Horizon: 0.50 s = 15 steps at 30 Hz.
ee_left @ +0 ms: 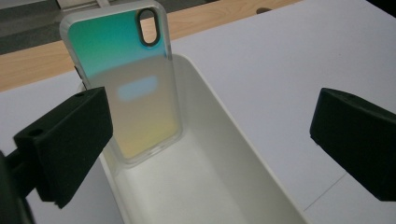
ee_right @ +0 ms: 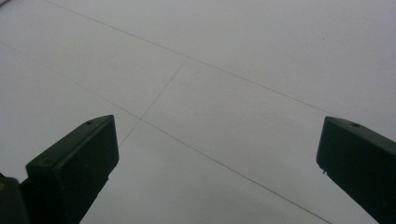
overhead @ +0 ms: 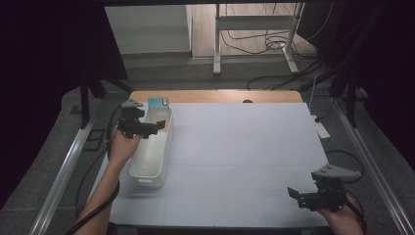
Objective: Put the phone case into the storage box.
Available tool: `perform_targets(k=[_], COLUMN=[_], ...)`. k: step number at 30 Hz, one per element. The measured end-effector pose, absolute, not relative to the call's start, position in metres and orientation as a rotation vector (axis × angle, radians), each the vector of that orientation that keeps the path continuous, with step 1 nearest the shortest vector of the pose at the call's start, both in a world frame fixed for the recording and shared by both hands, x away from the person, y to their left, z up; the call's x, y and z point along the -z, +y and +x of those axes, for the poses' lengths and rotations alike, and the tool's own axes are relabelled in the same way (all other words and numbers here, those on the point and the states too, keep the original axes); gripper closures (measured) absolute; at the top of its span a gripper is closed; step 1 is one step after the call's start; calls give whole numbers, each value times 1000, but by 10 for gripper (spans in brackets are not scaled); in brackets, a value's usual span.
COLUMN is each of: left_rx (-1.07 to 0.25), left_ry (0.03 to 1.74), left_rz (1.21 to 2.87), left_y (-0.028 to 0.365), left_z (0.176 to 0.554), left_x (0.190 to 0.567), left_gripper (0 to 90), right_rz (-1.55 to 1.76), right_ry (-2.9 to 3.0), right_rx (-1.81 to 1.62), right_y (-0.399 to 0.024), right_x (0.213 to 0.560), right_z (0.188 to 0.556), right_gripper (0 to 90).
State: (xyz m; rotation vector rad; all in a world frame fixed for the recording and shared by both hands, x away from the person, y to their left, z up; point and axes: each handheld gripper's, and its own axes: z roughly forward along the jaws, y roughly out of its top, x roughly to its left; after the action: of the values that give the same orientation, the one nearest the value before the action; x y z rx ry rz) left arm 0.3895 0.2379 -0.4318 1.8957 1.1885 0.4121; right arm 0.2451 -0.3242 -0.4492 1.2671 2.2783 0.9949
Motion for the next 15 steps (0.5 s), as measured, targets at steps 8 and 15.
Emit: perform_targets(k=[8, 15], left_rx=[-417, -431], left_ry=[1167, 1162], left_rz=[1892, 1898], left_y=[237, 237], left_z=[380, 375], left_x=[433, 432], left_gripper=[6, 8], right_rz=[1257, 1251], right_ry=[2286, 2288], right_rx=[-985, -988], right_y=[-323, -323], right_x=[450, 450], right_z=[245, 245], right_gripper=[0, 0])
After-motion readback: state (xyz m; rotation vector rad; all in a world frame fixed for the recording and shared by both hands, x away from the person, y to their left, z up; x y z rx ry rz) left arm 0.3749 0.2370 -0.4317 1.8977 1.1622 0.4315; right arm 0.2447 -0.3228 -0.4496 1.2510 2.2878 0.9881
